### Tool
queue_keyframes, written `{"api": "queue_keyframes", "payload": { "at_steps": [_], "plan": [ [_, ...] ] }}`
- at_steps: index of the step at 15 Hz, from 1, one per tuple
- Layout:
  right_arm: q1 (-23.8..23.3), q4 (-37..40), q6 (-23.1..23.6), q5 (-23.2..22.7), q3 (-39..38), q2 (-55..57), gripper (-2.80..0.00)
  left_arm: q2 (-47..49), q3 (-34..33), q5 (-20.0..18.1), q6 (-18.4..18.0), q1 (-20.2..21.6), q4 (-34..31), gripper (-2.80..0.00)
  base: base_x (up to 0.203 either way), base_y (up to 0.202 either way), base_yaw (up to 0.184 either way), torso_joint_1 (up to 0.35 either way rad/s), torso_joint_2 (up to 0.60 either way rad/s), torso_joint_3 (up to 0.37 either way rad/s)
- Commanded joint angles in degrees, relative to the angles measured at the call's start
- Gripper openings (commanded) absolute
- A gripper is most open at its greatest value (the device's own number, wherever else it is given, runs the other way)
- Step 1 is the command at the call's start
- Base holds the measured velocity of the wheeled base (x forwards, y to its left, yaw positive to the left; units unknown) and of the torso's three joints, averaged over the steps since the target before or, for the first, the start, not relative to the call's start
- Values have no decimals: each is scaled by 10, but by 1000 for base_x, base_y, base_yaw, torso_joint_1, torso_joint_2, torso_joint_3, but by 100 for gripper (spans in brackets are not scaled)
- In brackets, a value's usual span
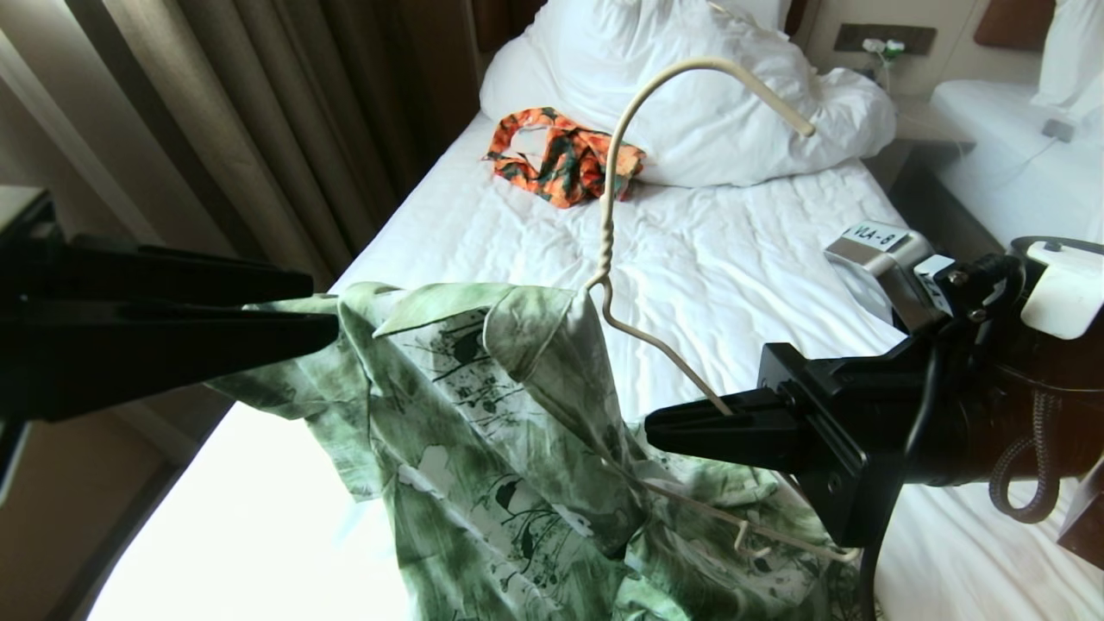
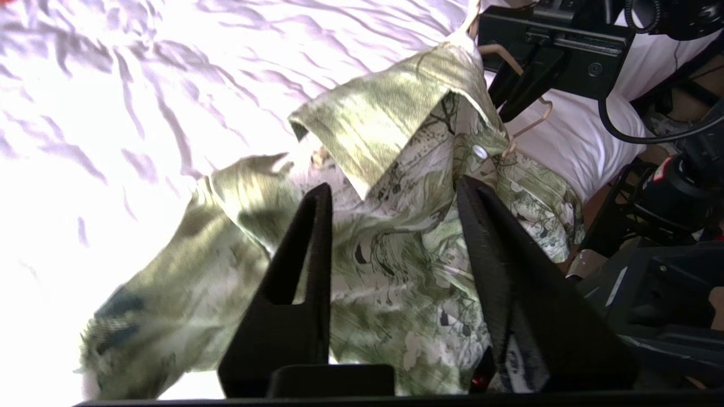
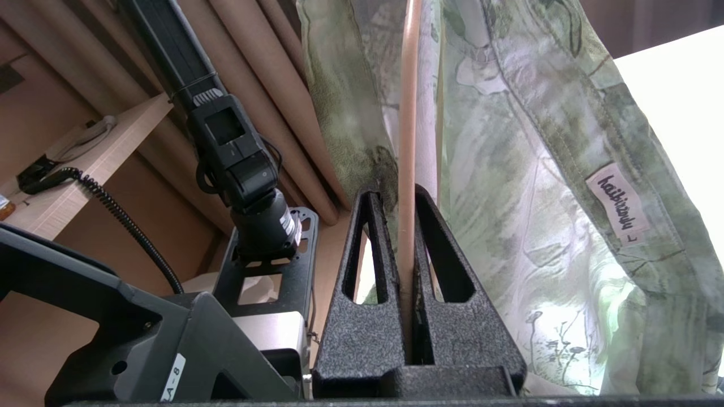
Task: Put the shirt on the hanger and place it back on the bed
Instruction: Hook one side of the shirt onto the hanger, then hook the other side of the shirt onto the hanger
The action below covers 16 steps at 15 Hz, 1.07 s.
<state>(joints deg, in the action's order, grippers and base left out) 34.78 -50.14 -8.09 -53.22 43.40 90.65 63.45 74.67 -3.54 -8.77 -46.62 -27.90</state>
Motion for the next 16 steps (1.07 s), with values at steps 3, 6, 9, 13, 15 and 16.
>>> {"api": "queue_keyframes", "payload": {
  "at_steps": [3, 6, 9, 13, 15, 16],
  "plan": [
    [4, -3, -1, -4, 0, 0, -280, 50, 12, -87, -58, 54, 9, 0, 0, 0, 0, 0, 0, 0],
    [10, -3, 0, -4, 0, -3, -280, 87, 7, -95, -60, 51, 46, 0, 0, 0, 0, 0, 0, 0],
    [11, -4, -1, -4, 0, -4, -280, 124, 7, -96, -61, 51, 80, 0, 0, 0, 0, 0, 0, 0],
    [11, -4, -1, -4, 0, -1, -280, 143, -1, -98, -76, 38, 91, 0, 0, 0, 0, 0, 0, 0],
    [11, -4, -1, -4, 1, -1, -280, 151, -1, -98, -76, 33, 91, 0, 0, 0, 0, 0, 0, 0],
    [11, -4, -1, -5, 0, -2, -280, 158, -1, -97, -76, 31, 93, 0, 0, 0, 0, 0, 0, 0]
  ]
}}
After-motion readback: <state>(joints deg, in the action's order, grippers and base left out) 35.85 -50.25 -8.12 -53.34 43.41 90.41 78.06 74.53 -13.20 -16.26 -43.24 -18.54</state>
